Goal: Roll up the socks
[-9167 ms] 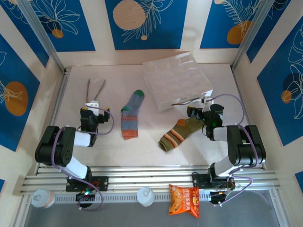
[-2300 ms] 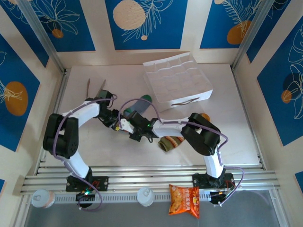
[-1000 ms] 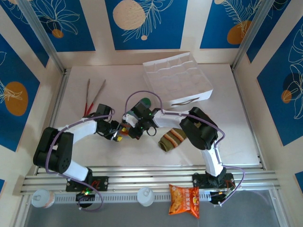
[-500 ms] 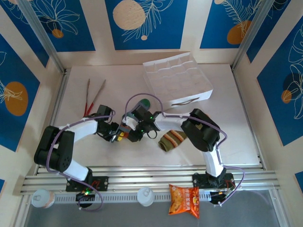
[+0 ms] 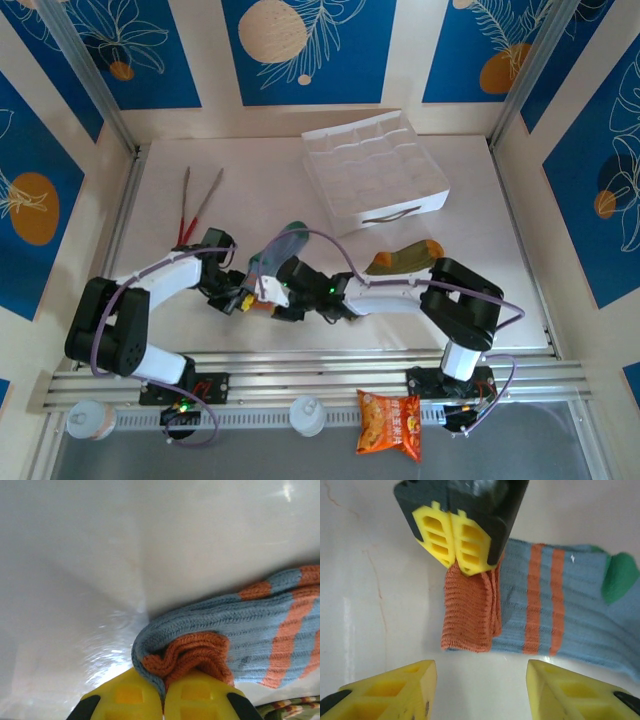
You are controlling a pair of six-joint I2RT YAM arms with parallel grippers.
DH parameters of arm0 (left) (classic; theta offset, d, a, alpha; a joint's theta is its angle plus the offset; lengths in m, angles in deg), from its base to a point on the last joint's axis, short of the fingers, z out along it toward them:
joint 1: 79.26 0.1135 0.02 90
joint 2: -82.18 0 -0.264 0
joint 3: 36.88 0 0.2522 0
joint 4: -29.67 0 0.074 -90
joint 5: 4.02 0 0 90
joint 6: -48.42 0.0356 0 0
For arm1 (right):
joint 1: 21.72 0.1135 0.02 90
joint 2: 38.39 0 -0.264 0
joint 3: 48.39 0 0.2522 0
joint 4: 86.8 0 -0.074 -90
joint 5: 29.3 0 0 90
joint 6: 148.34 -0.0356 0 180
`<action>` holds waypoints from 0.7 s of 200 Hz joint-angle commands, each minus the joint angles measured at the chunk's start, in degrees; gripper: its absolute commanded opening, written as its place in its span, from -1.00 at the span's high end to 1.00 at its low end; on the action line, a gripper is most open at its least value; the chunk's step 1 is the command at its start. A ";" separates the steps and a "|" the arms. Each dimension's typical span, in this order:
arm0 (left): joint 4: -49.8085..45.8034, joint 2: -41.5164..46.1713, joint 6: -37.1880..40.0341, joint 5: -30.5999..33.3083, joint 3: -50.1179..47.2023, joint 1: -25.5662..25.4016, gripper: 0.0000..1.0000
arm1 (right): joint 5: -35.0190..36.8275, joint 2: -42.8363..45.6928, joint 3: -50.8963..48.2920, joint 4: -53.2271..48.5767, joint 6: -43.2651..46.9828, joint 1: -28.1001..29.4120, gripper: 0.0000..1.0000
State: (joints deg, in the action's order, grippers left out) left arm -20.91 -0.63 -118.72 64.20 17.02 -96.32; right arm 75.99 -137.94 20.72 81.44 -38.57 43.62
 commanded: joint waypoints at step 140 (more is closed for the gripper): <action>-7.66 -6.40 -0.86 -0.50 4.59 0.75 1.00 | 4.13 -12.20 7.70 1.42 1.42 3.19 0.41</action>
State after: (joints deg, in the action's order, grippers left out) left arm -27.08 -5.63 -120.10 62.80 21.37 -96.17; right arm 80.23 -149.04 27.17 84.39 -35.03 47.51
